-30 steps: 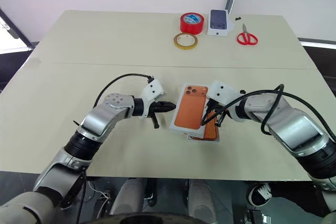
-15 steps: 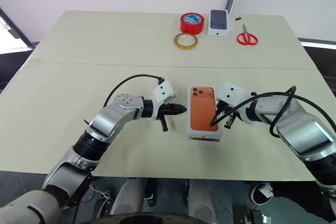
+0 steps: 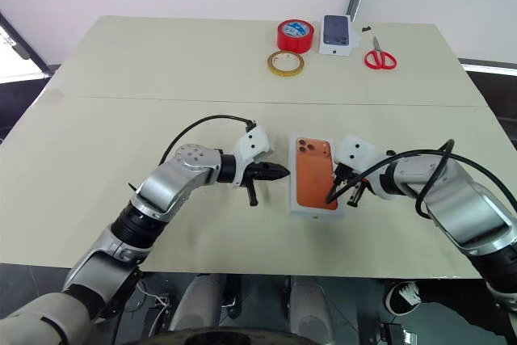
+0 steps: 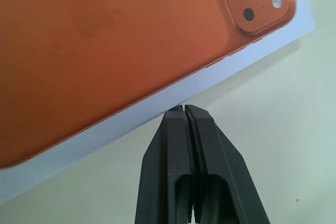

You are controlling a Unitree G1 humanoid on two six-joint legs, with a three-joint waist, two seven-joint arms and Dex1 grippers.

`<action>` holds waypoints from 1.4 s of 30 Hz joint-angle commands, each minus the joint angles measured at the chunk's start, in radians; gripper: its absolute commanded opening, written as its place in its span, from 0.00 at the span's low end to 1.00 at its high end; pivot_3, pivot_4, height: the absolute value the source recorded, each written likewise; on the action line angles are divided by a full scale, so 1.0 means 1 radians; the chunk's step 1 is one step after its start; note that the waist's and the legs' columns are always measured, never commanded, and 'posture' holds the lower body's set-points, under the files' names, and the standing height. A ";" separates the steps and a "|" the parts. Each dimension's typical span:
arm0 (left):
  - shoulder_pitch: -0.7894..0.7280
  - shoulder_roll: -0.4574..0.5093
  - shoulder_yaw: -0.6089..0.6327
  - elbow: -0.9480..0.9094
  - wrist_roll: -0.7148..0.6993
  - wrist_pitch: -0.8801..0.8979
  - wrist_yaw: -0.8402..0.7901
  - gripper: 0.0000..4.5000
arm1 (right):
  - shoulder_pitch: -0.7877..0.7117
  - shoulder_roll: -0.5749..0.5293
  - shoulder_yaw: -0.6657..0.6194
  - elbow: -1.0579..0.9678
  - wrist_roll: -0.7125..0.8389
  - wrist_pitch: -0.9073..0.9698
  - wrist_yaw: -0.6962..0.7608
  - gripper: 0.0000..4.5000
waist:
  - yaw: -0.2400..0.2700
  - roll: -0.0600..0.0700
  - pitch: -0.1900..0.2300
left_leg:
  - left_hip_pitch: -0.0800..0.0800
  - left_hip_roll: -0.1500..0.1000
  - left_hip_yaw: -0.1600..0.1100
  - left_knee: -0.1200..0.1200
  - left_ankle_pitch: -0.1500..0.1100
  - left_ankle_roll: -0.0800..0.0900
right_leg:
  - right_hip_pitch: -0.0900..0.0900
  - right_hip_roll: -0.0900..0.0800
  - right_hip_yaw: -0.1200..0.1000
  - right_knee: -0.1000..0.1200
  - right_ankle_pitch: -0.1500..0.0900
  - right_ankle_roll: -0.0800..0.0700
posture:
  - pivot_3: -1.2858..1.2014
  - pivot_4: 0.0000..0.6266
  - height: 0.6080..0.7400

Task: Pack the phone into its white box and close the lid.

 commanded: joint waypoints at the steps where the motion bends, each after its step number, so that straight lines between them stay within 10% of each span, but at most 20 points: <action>1: -0.004 -0.002 -0.019 -0.035 -0.013 -0.010 -0.020 0.00 | 0.000 -0.012 -0.036 -0.065 0.008 -0.009 0.026 0.01 | 0.000 0.000 0.000 | 0.000 0.000 0.000 0.000 0.000 0.000 | 0.000 0.000 0.000 0.000 0.000 0.000 | 0.52 0.24 1.00; 28: -0.056 -0.021 0.139 -0.002 -0.112 0.000 0.001 0.00 | 0.089 -0.080 -0.213 -0.060 0.049 -0.138 0.210 0.01 | 0.002 0.000 0.000 | 0.000 0.000 0.000 0.001 0.000 0.000 | 0.001 0.000 0.000 0.000 0.000 0.000 | 0.52 0.24 1.00; 42: -0.052 -0.032 -0.087 0.122 0.029 -0.085 -0.034 0.00 | 0.272 -0.074 -0.185 -0.186 0.061 -0.144 0.212 0.01 | 0.001 0.000 0.000 | 0.002 -0.001 -0.001 0.001 0.000 0.000 | 0.002 0.001 0.000 0.001 0.000 0.000 | 0.52 0.24 1.00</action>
